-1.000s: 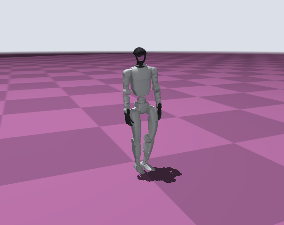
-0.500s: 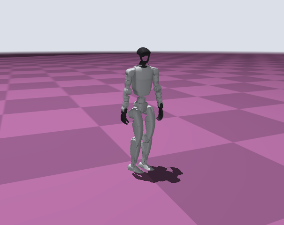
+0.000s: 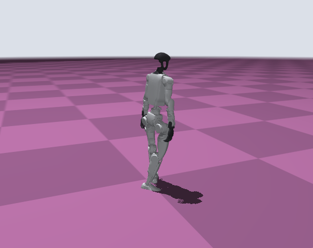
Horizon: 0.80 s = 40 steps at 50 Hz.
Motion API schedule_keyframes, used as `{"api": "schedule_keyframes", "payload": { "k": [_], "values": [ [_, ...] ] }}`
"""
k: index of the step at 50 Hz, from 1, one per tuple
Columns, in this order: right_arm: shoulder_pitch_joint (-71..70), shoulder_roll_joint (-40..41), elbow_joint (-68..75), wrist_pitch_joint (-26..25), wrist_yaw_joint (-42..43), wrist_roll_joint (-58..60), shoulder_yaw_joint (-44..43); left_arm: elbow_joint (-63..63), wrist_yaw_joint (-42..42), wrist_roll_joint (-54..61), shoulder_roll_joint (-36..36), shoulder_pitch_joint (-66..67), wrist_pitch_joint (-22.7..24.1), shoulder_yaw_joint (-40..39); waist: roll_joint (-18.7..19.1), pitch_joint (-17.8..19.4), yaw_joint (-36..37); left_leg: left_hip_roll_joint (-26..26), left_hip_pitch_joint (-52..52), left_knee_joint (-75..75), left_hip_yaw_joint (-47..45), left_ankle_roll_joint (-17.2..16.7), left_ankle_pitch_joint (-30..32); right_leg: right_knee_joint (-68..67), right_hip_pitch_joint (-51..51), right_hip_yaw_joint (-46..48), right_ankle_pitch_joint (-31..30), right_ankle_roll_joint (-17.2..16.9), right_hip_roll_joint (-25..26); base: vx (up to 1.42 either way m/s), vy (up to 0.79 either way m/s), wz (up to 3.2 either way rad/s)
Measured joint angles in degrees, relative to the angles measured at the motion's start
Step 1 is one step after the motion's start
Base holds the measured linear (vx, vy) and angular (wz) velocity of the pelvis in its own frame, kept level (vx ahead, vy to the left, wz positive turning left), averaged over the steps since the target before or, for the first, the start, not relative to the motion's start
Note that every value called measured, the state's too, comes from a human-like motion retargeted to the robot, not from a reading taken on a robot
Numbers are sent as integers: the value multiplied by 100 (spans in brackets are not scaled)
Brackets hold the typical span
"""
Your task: In place motions
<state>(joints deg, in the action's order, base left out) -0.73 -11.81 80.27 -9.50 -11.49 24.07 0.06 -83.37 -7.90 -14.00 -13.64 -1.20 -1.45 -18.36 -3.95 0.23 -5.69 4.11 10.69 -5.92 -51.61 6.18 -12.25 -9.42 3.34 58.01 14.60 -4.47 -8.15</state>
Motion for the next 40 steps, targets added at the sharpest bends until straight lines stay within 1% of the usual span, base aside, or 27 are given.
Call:
{"api": "schedule_keyframes", "payload": {
  "k": [3,5,8,9,10,13,15,16,17,18,20,22,23,25,27,28,30,32,33,37,40],
  "values": [
    [106,-40,192,-67,117,95,-128,46,44,81,-92,-202,11,-25,-131,-151,126,-4,-381,84,-1516,-225,27,116,220,900,-30,-241,31,30,19,387],
    [136,-48,350,-120,188,187,-226,69,70,147,-112,-307,39,-14,-196,-226,173,-113,-563,221,-1990,-329,224,165,381,1421,-57,-392,98,41,35,338],
    [176,-68,468,-198,283,280,-327,127,101,243,-18,-286,103,-38,-245,-283,409,-202,-620,436,-1944,-290,1283,120,595,1867,-106,-561,160,40,35,228],
    [192,-82,464,-208,305,274,-356,141,117,258,39,-249,122,-68,-304,-285,538,-312,-575,473,-1722,-204,1328,91,657,1971,-125,-593,117,36,33,141],
    [209,-99,446,-211,322,255,-386,153,135,267,104,-205,141,-105,-381,-284,676,-458,-512,487,-1442,-96,1200,58,716,2065,-144,-622,50,32,39,100],
    [154,-88,274,-174,316,127,-454,95,190,266,312,-72,165,-403,-488,-238,1174,-466,-507,430,-1348,-80,1166,-23,772,2068,-169,-636,-19,20,28,35],
    [78,-41,150,-134,337,-11,-524,-46,256,313,430,-18,162,-622,-541,-172,1392,-495,-512,338,-1004,-100,1037,-43,852,2173,-229,-670,-40,18,23,25],
    [38,-14,92,-103,337,-77,-542,-128,289,368,473,23,170,-722,-570,-138,1504,-508,-574,334,-1093,-128,995,-54,908,2198,-284,-670,-59,25,26,19],
    [0,12,29,-66,327,-127,-559,-204,318,426,511,70,182,-807,-585,-111,1602,-514,-626,331,-1129,-149,951,-78,969,2199,-351,-631,-78,26,19,8],
    [-30,38,-44,-18,296,-142,-573,-267,336,490,540,127,199,-863,-571,-100,1672,-507,-656,330,-1057,-156,901,-129,1042,2152,-445,-514,-100,27,13,45],
    [-43,92,-203,100,232,-24,-610,-398,347,616,542,252,223,-897,-430,-148,1452,-474,-730,318,-713,-154,773,-423,1168,1771,-766,-294,-102,35,7,124],
    [87,135,-315,229,289,160,-539,-587,395,639,479,370,183,-867,-113,-301,1024,-341,-676,348,-571,21,821,-997,1237,1229,-1206,-8,-137,54,6,181],
    [189,143,-342,286,360,212,-464,-695,438,582,433,406,138,-857,36,-423,782,-192,-588,293,-488,77,924,-1407,1180,915,-1373,158,-244,49,0,261],
    [359,145,-336,341,520,207,-356,-828,479,427,337,356,58,-761,422,-580,-227,199,-270,-102,576,2,971,-2208,1001,469,-1720,399,-259,34,-1,384],
    [392,143,-247,301,550,80,-316,-797,393,276,241,93,19,-638,661,-357,-784,305,-12,-306,1365,104,1028,-3166,556,-555,-1844,212,-314,10,-3,342],
    [426,152,-173,271,501,3,-319,-747,332,205,184,-47,-3,-534,718,-228,-1037,291,41,-345,1766,129,1066,-3473,304,-1130,-1796,-48,-175,4,-7,297],
    [480,195,41,168,311,-138,-286,-638,187,98,44,-331,-41,-319,777,-37,-1321,264,104,-346,2337,178,1162,-3817,-263,-2415,-1582,-554,464,5,-12,244],
    [550,261,272,31,62,-160,-246,-494,82,49,-78,-507,-36,-131,767,20,-1463,202,141,-314,2741,211,1234,-3927,-621,-3101,-1369,-722,998,10,-14,160],
    [566,293,374,-34,-67,-117,-236,-428,50,41,-123,-589,-28,-64,739,1,-1379,180,152,-292,2787,221,1245,-3921,-724,-3325,-1226,-680,1083,9,-12,83],
    [633,410,451,-129,-323,293,-235,-315,-8,96,-155,-861,20,123,648,-19,-1099,39,98,-158,2970,225,1279,-3649,-1051,-3565,-688,-302,1012,10,-9,52],
    [623,466,270,-80,-126,625,-156,-339,-46,186,-126,-921,28,168,571,-23,-1034,-106,-16,-22,2945,227,1285,-2898,-1190,-3848,-360,-297,1116,8,-5,33]
  ]
}}
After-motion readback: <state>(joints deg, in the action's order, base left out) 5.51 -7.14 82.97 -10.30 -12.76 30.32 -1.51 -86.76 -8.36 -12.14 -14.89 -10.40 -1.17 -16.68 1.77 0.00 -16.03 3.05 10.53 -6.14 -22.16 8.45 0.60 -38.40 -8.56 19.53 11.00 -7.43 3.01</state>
